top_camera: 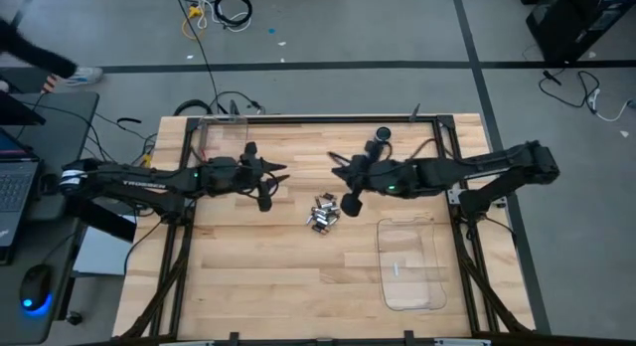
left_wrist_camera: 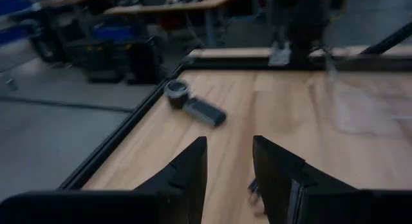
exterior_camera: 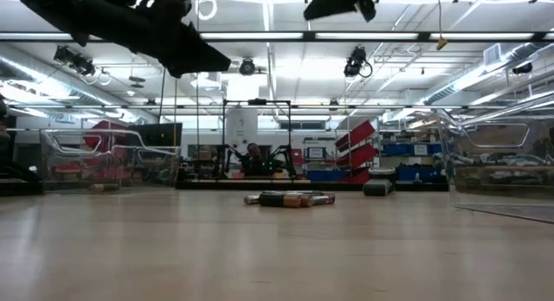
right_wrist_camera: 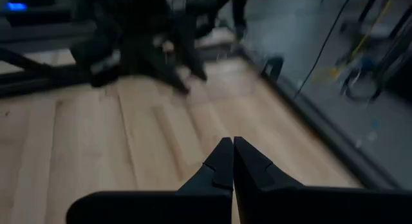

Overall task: Sort batteries
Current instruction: Put the black battery into the top transparent bin

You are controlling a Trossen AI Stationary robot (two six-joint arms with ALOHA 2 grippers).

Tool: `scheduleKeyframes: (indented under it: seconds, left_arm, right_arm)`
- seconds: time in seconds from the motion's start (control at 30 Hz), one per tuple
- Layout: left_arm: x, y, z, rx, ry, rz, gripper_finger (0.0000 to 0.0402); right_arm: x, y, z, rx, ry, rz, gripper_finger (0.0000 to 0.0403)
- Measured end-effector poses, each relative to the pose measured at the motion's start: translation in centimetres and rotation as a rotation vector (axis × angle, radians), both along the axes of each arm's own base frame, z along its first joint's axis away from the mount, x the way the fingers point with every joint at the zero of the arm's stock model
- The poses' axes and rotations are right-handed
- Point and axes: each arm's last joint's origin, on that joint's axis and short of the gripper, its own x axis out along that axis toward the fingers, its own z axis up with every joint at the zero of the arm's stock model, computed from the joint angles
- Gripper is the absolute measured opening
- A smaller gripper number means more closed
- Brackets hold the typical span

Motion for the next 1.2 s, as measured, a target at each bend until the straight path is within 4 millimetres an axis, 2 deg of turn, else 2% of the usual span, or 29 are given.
scheduleKeyframes:
  seconds: [0.3, 0.63, 0.87, 1.2]
  left_arm:
    - [-1.3, 0.2, -0.6, -0.058, 0.087, 0.134, 0.0124]
    - [-2.3, 0.0, -0.4, -0.122, 0.104, 0.149, 0.0124]
    - [-2.3, 0.0, -0.5, -0.166, 0.093, 0.163, 0.0124]
    - [-2.4, -0.1, -0.7, -0.163, 0.114, 0.163, 0.0124]
  right_arm:
    - [3.5, -1.1, -4.0, 0.159, 0.122, 0.060, 0.0000]
    - [6.0, -1.3, -9.4, 0.128, 0.295, 0.077, 0.0000]
    - [6.9, -1.9, -11.8, 0.123, 0.355, 0.050, 0.0000]
    - [6.3, -2.5, -13.3, 0.096, 0.490, 0.044, 0.0006]
